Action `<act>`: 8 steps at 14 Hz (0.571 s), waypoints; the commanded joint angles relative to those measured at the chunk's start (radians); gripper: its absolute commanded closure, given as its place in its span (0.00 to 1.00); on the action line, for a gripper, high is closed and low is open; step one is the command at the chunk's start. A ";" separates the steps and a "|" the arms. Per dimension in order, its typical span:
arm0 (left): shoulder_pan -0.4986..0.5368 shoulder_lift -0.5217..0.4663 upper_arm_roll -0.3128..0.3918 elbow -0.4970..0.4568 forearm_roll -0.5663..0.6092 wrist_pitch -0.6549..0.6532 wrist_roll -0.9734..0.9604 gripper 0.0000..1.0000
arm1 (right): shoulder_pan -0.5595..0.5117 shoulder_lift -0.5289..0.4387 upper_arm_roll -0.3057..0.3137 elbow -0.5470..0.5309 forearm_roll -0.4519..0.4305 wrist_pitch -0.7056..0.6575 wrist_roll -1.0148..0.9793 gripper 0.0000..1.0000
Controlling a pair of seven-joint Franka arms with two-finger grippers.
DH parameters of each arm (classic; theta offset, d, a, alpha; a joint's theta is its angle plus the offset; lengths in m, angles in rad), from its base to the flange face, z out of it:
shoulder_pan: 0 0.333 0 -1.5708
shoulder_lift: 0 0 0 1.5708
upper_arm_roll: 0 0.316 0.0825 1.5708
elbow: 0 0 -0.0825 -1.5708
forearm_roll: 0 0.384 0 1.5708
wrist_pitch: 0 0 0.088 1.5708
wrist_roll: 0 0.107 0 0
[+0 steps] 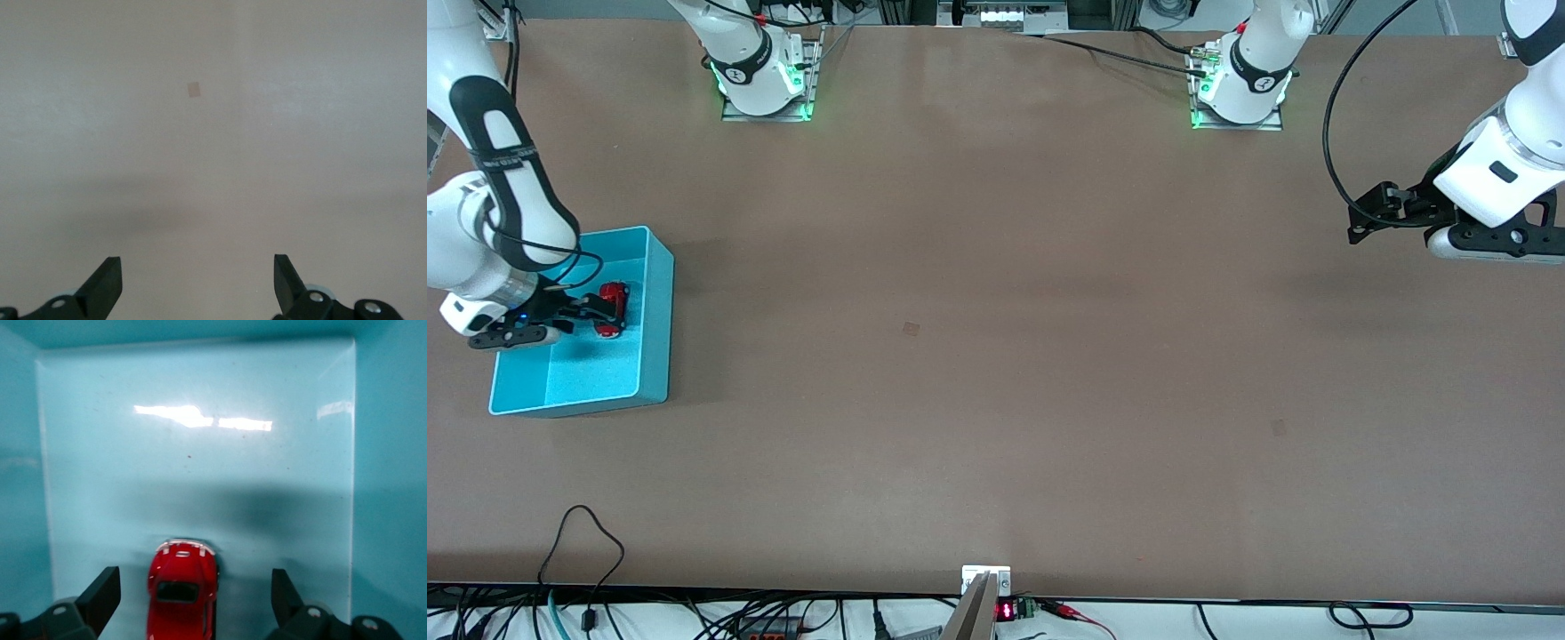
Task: Wind red beetle toy and store in blue box
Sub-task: 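Open the right gripper and raise it out of the box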
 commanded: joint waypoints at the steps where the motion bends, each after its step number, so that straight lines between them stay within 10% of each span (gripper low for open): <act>1: -0.009 0.006 0.005 0.020 0.019 -0.016 0.016 0.00 | -0.007 -0.042 0.049 0.147 0.011 -0.235 0.040 0.00; 8: -0.009 0.006 0.005 0.020 0.019 -0.025 0.016 0.00 | 0.085 -0.169 0.126 0.293 0.005 -0.459 0.262 0.00</act>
